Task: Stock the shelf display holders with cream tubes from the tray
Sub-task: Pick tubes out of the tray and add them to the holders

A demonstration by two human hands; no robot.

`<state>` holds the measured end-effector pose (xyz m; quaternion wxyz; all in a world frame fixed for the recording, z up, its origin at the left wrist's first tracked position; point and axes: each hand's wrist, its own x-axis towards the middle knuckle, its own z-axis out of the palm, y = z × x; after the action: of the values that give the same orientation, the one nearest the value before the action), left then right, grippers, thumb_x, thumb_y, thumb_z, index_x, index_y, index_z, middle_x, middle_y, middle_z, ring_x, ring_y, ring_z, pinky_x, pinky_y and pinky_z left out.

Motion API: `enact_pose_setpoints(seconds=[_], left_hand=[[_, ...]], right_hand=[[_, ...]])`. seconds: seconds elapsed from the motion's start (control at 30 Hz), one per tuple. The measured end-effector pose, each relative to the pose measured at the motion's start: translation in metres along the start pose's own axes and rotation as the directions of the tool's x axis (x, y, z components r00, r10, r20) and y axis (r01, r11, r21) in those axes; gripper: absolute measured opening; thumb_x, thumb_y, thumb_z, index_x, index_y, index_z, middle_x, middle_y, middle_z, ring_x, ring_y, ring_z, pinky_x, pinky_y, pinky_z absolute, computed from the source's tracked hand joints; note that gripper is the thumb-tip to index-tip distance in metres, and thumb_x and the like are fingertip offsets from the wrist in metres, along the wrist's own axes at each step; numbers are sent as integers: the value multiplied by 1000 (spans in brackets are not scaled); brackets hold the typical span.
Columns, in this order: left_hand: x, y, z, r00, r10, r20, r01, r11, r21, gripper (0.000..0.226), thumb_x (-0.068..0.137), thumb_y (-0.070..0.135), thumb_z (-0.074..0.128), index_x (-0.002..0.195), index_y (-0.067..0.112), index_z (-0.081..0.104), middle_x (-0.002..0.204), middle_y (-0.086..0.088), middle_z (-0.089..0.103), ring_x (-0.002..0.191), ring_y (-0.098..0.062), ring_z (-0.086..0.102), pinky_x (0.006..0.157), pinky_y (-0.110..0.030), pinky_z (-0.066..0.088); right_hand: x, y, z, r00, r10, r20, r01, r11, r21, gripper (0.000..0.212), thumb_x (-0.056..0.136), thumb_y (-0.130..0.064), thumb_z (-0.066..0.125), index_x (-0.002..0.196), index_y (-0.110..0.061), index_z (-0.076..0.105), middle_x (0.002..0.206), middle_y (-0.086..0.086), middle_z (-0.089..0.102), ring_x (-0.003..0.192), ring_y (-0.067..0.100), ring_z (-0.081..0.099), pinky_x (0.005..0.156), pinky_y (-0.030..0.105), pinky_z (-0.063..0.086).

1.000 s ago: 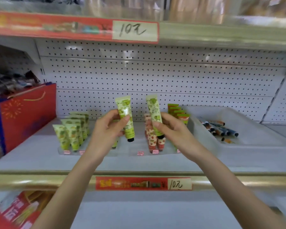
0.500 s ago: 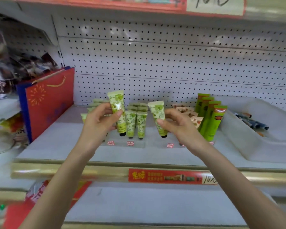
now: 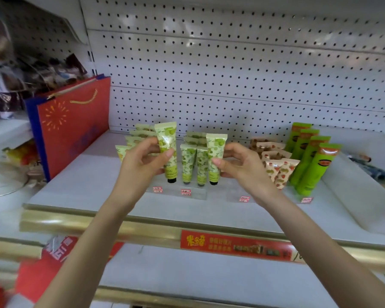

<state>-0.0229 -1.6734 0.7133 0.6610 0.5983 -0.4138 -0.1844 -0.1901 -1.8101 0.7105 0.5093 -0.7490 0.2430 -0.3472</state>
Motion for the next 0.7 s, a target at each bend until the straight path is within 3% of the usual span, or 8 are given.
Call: enact_pose_setpoints(seconds=[0.1, 0.27, 0.37, 0.43, 0.7], left_hand=[[3, -2, -7, 1000, 0, 12, 0, 1000, -15, 14, 86, 17, 64, 98, 25, 63, 96, 1, 67, 78, -3, 63, 64, -20, 53], [8, -3, -22, 999, -21, 35, 23, 998, -55, 14, 85, 15, 65, 95, 24, 60, 95, 4, 68, 75, -3, 64, 62, -20, 53], [11, -6, -32, 998, -20, 56, 24, 998, -63, 14, 84, 15, 65, 94, 23, 60, 93, 6, 67, 72, 0, 63, 61, -18, 52], [13, -7, -37, 997, -23, 72, 27, 997, -68, 14, 84, 16, 65, 95, 23, 60, 91, 6, 67, 73, 0, 63, 63, -19, 53], [14, -9, -48, 991, -2, 131, 14, 996, -89, 15, 84, 15, 64, 99, 18, 60, 92, 5, 68, 73, -2, 64, 64, -21, 54]], right_hand=[[5, 4, 15, 999, -13, -35, 13, 1000, 4, 27, 81, -16, 70, 104, -6, 60, 106, 16, 64, 94, 28, 65, 74, 35, 59], [7, 9, 47, 996, -33, -77, 32, 999, -11, 17, 81, -15, 70, 93, -15, 59, 93, 8, 63, 86, 26, 63, 75, 42, 56], [7, 13, 63, 995, -53, -85, 50, 998, -41, 19, 81, -13, 70, 83, -25, 55, 74, -20, 61, 76, 11, 60, 69, 28, 54], [6, 15, 70, 991, -67, -119, 59, 996, -66, 24, 81, -11, 70, 80, -28, 53, 68, -29, 59, 73, 5, 59, 65, 16, 48], [2, 27, 81, 973, -46, -227, 34, 998, -54, 28, 82, -8, 69, 82, -32, 54, 69, -23, 57, 75, 5, 60, 64, 13, 47]])
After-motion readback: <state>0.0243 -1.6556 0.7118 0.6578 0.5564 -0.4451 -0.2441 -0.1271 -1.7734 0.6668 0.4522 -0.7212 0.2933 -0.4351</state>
